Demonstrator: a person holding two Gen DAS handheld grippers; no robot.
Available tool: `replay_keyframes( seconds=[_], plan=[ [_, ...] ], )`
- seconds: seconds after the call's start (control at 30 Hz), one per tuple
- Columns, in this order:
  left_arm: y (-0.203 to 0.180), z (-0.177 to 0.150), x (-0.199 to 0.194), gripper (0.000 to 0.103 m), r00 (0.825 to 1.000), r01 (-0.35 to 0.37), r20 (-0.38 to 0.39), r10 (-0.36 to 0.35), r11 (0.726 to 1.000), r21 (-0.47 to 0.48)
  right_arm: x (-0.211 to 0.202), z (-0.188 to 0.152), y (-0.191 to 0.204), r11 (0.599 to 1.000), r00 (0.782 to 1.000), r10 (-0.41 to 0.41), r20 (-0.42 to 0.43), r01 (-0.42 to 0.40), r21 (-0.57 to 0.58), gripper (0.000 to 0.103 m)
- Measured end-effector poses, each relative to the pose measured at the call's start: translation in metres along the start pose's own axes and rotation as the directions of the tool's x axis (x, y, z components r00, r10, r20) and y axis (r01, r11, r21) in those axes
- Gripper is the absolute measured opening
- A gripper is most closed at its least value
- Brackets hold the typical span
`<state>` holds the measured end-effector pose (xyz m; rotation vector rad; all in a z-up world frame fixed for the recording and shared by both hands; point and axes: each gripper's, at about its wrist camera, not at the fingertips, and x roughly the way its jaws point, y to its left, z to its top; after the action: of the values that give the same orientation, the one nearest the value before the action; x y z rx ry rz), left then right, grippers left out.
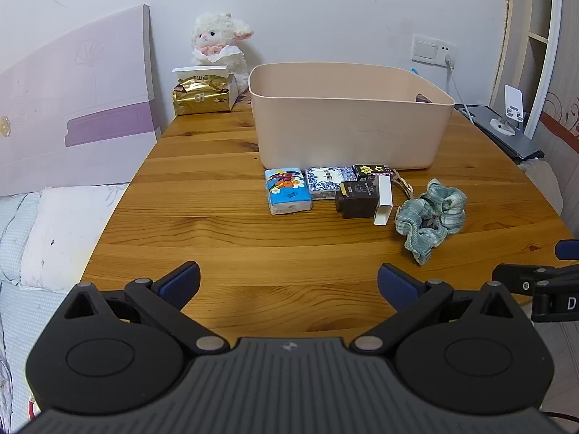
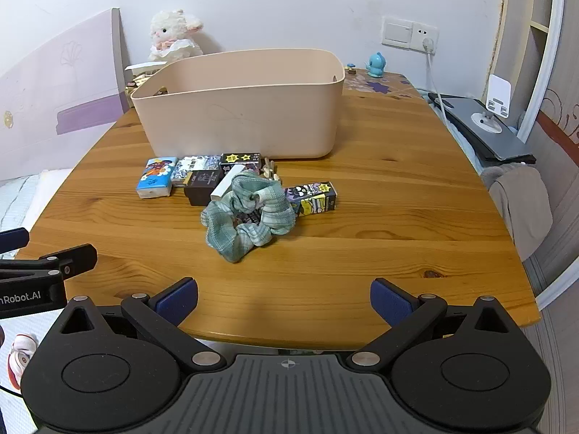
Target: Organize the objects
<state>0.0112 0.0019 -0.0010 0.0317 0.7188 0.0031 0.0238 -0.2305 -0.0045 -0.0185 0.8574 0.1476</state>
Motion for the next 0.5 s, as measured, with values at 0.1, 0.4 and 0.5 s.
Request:
replay_keyframes(
  seconds=[0.1,0.4,0.5],
  plan=[
    [0.0004,0.0005,0.0008,0.103,1.000,0.000,-0.003,0.000,1.000,-0.004,0.0000,0.0009,0.0012,1.000,1.000,0.002,0.000,-0.002,-0.004,0.103],
    [-0.0009,0.0004,0.0010,0.103,1.000,0.003,-0.007,-0.003,1.000,0.000,-0.0010,0.0007,0.0010,1.000,1.000,0.003,0.000,-0.003,-0.003,0.103],
    [-0.0014,0.0003,0.0006,0.103,1.000,0.005,-0.006,-0.005,1.000,0.000,-0.0018,0.0007,0.0004,1.000,1.000,0.003,0.003,-0.003,-0.001,0.103]
  ],
)
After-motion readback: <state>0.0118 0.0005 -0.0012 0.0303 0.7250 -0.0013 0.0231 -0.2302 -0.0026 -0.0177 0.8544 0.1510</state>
